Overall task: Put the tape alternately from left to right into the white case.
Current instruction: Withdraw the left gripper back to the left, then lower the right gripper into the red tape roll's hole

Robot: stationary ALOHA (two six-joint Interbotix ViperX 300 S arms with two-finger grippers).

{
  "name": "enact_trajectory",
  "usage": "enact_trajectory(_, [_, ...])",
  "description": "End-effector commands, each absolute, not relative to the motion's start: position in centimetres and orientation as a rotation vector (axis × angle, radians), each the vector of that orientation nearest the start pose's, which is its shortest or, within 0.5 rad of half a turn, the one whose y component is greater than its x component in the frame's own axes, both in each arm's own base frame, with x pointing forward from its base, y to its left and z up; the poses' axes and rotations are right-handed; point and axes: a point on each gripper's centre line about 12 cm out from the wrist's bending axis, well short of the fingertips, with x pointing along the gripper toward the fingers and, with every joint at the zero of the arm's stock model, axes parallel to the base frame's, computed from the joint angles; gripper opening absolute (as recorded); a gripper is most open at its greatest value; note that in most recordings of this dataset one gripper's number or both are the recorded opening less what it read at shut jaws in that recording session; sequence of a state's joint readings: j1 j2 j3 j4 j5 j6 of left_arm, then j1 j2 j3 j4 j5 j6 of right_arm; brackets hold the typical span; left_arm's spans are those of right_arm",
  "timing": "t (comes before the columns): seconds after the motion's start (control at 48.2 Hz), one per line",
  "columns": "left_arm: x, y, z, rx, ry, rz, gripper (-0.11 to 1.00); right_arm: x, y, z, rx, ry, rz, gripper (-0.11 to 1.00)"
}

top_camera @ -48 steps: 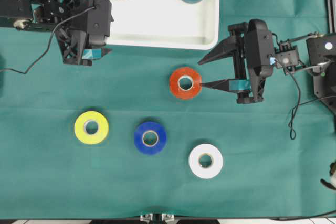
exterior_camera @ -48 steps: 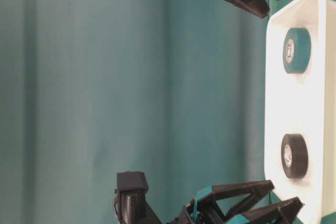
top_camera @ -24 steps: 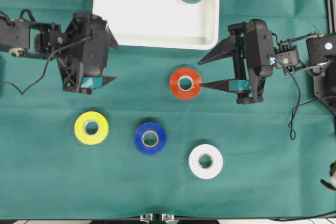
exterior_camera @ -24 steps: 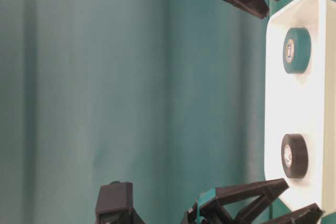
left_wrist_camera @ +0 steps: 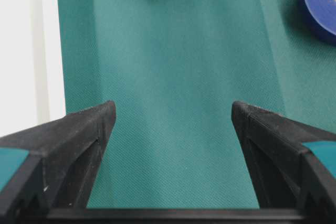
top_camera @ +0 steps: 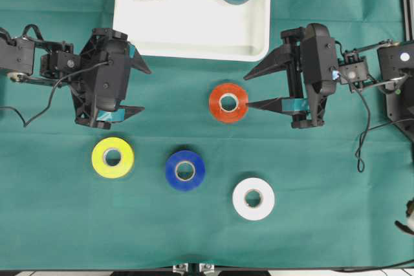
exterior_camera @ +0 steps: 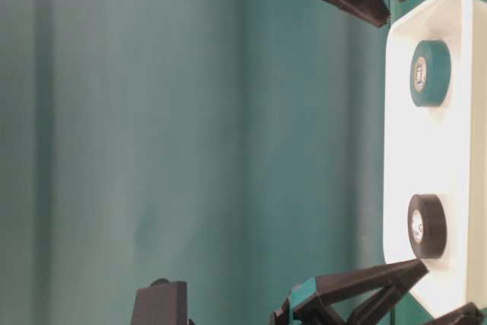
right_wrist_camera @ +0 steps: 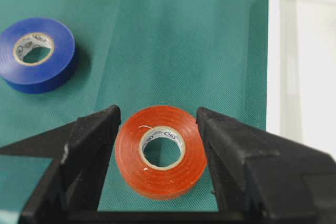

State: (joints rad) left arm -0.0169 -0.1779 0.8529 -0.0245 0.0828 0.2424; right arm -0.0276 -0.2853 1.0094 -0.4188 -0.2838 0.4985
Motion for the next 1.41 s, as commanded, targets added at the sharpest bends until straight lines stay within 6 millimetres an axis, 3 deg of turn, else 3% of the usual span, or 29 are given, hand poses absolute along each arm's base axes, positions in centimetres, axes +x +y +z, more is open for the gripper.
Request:
enact_trajectory(0.0, [32.4, -0.7, 17.2, 0.209, 0.715, -0.097, 0.7, 30.7, 0.6, 18.8, 0.13, 0.441, 0.065, 0.67])
enact_trajectory(0.767, [32.1, -0.7, 17.1, 0.209, 0.708, -0.096, 0.7, 30.9, 1.5, 18.3, 0.138, 0.46, 0.091, 0.67])
enact_trajectory(1.078, [32.1, -0.7, 17.1, 0.21, 0.71, -0.098, 0.7, 32.6, 1.4, 16.0, 0.168, 0.584, 0.047, 0.67])
enact_trajectory(1.389, [32.0, -0.7, 16.9, 0.209, 0.713, -0.096, 0.7, 34.9, 2.6, 14.1, 0.139, 0.702, 0.043, 0.67])
